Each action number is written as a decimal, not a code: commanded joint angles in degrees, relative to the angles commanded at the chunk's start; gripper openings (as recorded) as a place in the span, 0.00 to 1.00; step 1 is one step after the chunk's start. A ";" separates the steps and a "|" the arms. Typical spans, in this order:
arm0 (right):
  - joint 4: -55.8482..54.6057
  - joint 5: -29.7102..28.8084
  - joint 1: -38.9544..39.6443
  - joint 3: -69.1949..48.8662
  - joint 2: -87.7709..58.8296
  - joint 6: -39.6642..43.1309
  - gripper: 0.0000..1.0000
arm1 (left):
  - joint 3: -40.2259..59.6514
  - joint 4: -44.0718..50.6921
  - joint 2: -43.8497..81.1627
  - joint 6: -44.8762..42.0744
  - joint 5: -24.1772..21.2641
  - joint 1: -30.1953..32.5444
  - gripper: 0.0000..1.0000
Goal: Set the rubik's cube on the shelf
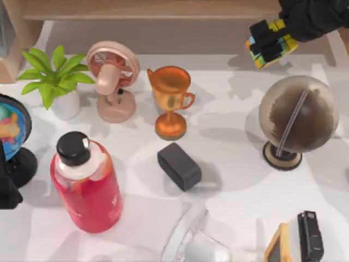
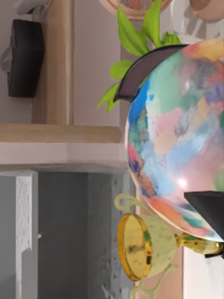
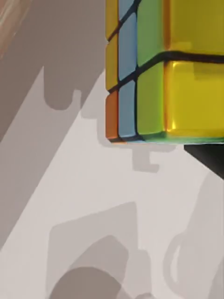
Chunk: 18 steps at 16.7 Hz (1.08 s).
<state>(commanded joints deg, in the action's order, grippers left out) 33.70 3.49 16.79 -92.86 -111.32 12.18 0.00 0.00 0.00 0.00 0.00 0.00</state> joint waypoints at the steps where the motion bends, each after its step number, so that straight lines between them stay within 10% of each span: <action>1: -6.35 -1.25 3.71 2.65 0.37 -1.63 0.00 | 0.00 0.00 0.00 0.00 0.00 0.00 1.00; 9: -61.72 -20.06 23.75 16.87 -6.69 -7.90 0.00 | 0.00 0.00 0.00 0.00 0.00 0.00 1.00; 18: -97.42 -41.13 24.20 23.63 -15.39 -6.15 0.00 | 0.00 0.00 0.00 0.00 0.00 0.00 1.00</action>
<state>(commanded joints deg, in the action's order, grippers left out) -63.71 -37.63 40.99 -69.23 -126.71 6.03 0.00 0.00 0.00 0.00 0.00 0.00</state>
